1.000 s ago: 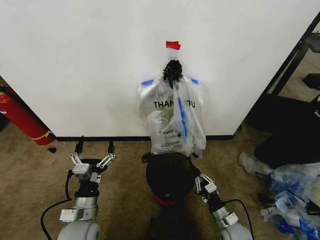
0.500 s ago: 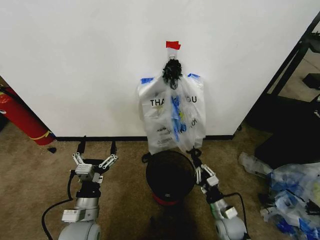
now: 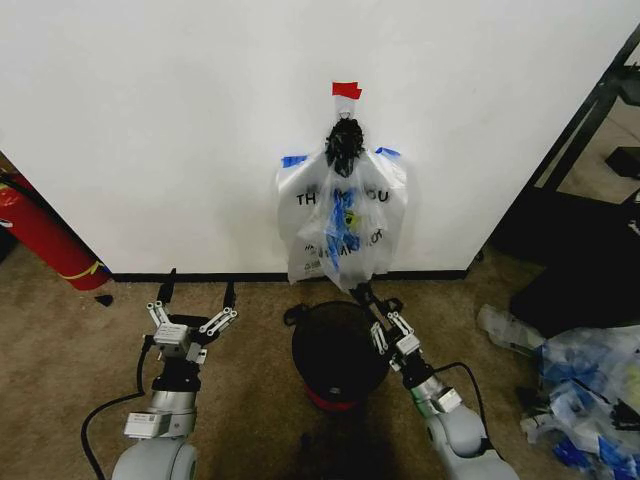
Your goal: Pick up the garbage bag from the wall and place it over the trash bin.
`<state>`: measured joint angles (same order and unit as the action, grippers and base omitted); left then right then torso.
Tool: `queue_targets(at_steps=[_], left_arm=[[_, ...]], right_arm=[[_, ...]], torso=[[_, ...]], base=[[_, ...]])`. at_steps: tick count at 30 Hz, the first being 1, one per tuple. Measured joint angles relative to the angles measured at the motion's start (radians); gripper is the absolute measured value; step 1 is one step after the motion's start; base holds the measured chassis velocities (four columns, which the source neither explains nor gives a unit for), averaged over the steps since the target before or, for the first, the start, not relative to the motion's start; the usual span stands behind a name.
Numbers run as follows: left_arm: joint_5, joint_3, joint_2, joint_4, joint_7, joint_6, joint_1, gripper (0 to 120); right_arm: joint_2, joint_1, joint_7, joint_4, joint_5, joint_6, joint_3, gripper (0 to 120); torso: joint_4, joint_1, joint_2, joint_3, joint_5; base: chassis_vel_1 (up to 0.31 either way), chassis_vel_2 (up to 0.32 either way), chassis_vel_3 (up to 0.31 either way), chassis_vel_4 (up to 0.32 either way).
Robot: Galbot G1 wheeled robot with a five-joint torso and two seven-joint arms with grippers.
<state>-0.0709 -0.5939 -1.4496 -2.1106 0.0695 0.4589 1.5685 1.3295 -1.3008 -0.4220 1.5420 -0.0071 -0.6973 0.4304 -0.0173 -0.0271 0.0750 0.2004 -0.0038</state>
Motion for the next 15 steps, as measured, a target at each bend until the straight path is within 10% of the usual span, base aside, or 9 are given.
queue_targets(at_steps=[9, 15], left_arm=[[-0.008, 0.018, -0.005, 0.002, 0.000, 0.001, -0.005, 100], [-0.100, 0.149, 0.037, -0.036, -0.022, -0.068, -0.023, 100]], right_arm=[[-0.031, -0.049, -0.009, 0.047, -0.015, -0.016, 0.028, 66], [0.001, -0.036, 0.230, 0.129, 0.022, -0.021, 0.019, 92]], torso=[[-0.0001, 0.000, 0.000, 0.000, 0.0000], [-0.0003, 0.000, 0.000, 0.000, 0.0000]], base=[[0.000, 0.000, 0.000, 0.000], [0.000, 0.000, 0.000, 0.000]])
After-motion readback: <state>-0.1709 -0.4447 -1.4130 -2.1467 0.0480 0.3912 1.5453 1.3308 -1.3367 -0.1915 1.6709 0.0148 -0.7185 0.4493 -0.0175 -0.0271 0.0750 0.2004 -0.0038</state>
